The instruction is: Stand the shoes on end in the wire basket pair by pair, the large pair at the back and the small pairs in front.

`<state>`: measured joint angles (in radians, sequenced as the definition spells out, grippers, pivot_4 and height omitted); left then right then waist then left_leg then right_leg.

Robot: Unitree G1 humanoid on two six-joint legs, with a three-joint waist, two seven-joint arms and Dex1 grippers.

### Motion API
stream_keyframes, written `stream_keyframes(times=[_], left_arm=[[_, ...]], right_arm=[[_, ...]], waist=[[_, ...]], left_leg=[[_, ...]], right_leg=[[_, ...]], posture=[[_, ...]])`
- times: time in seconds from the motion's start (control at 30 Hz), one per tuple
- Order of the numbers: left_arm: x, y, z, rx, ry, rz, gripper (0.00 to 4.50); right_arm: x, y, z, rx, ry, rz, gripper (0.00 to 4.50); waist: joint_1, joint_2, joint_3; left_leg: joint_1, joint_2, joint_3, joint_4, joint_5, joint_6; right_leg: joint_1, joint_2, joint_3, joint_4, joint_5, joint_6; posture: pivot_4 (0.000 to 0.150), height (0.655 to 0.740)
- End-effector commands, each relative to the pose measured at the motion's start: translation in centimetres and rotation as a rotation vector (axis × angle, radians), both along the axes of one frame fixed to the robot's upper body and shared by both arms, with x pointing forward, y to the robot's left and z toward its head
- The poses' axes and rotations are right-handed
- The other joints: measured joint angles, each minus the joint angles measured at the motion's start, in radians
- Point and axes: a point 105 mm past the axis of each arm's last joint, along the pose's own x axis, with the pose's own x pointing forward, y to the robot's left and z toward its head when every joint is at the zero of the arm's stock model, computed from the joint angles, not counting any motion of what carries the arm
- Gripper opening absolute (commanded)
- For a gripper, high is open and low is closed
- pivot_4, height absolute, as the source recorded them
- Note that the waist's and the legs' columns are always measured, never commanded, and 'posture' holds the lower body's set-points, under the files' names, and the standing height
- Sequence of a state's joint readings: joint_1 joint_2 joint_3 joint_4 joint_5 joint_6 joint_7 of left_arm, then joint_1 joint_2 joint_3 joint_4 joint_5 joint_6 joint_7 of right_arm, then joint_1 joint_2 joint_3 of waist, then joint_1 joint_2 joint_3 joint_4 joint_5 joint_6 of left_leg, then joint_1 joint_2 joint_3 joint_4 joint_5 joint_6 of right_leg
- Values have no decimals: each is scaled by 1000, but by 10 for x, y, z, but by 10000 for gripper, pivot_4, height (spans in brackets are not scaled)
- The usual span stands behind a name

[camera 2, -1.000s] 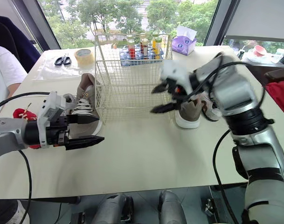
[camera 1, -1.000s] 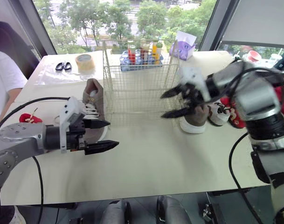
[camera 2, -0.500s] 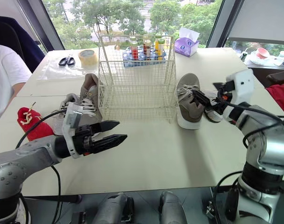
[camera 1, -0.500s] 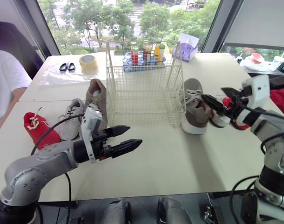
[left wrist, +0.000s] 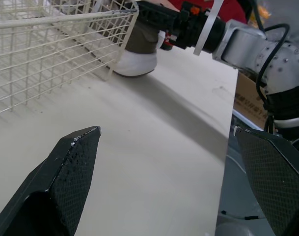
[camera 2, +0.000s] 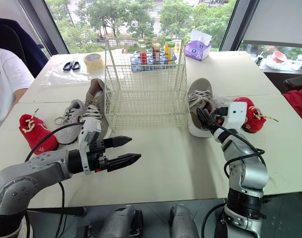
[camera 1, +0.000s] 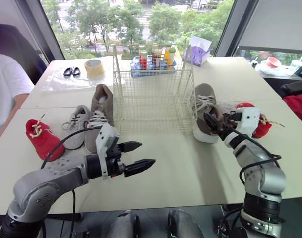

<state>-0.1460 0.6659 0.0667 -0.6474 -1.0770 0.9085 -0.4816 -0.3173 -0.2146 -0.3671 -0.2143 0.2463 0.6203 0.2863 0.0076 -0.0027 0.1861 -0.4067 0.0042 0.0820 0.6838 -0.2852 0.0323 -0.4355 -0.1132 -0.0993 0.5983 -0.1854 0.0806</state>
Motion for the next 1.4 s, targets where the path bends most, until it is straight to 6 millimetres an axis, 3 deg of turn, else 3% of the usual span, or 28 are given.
stream_keyframes(times=[0.03, 0.17, 0.2, 0.27, 0.43, 0.53, 0.63, 0.83, 0.9, 0.93, 1.03, 1.2, 1.4], left_arm=[[1, 2, 7, -11, -40, 9, 45000], [2, 3, 6, -6, -45, 22, 45000], [3, 3, 6, -4, -46, 26, 45000], [3, 5, 6, 0, -46, 33, 45000], [2, 8, 5, 9, -42, 47, 45000], [1, 9, 6, 17, -41, 47, 45000], [-1, 11, 6, 28, -36, 45, 45000], [-5, 16, 7, 37, -20, 32, 45000], [-5, 18, 10, 17, -6, 16, 45000], [-5, 18, 11, 12, -2, 12, 45000], [-3, 25, 15, 8, 21, -22, 45000], [2, 31, 26, -17, 12, -33, 45000], [14, 52, 95, -278, -88, -3, 45000]], right_arm=[[11, -7, -6, -30, -18, -60, 44886], [18, -7, -22, -41, 12, -79, 44886], [19, -6, -26, -40, 20, -75, 42441], [19, -4, -35, -54, 47, -67, 35731], [12, 3, -54, -52, 86, -52, 13283], [9, 5, -57, -52, 94, -50, 3786], [9, 5, -56, -56, 89, -54, 1786], [13, -7, -23, -67, -32, -121, 1786], [16, -12, 19, -88, -175, -154, 1786], [16, -13, 31, -93, -213, -164, 1786], [14, -11, 107, -132, -438, -186, 1786], [1, -1, 175, -180, -631, -198, 1786], [-26, 17, 265, -354, -899, -74, 1786]], waist=[[-3, 0, 0], [-4, -1, -1], [-4, -2, -1], [-6, -2, -2], [-9, -9, -11], [-9, -13, -16], [-9, -13, -17], [-12, -12, -16], [-12, -9, -14], [-12, -6, -13], [-16, 10, -2], [-23, 14, 0], [-19, 12, 1]], left_leg=[[0, 0, 0, 0, 0, 0], [1, 0, 0, 0, 0, 0], [2, 0, 0, 0, 0, 0], [4, 1, 0, 0, 0, 0], [9, 2, 0, 0, -1, 1], [11, 3, 0, 0, -2, -1], [14, 4, 0, -1, -4, -2], [13, 4, 0, -2, -4, -2], [13, 4, 0, -2, -4, -2], [11, 3, 0, -2, -4, -2], [-5, 1, 2, -1, -2, -2], [-18, 2, 4, -2, 7, -10], [-18, 5, 3, -1, 6, -10]], right_leg=[[0, 0, 0, 0, 0, 0], [2, 0, 0, 0, 0, 0], [3, 0, 0, 0, 0, 0], [5, 0, 0, -1, 0, 0], [9, 0, 0, -2, -1, -1], [10, 1, 0, -2, -2, -3], [9, 0, 0, -4, -2, -3], [8, -3, 1, -5, -2, -4], [8, -3, 1, -5, -2, -4], [6, -4, 1, -5, -2, -4], [-8, -4, 1, -1, 0, -6], [-25, 1, 2, 6, 2, 0], [-24, 4, 2, 6, 1, 1]], posture=[[1500, 7400], [1500, 7400], [1500, 7400], [1500, 7400], [1500, 7400], [1500, 7400], [1500, 7400], [1500, 7400], [1500, 7400], [1500, 7400], [1500, 7400], [1500, 7400], [1500, 7400]])
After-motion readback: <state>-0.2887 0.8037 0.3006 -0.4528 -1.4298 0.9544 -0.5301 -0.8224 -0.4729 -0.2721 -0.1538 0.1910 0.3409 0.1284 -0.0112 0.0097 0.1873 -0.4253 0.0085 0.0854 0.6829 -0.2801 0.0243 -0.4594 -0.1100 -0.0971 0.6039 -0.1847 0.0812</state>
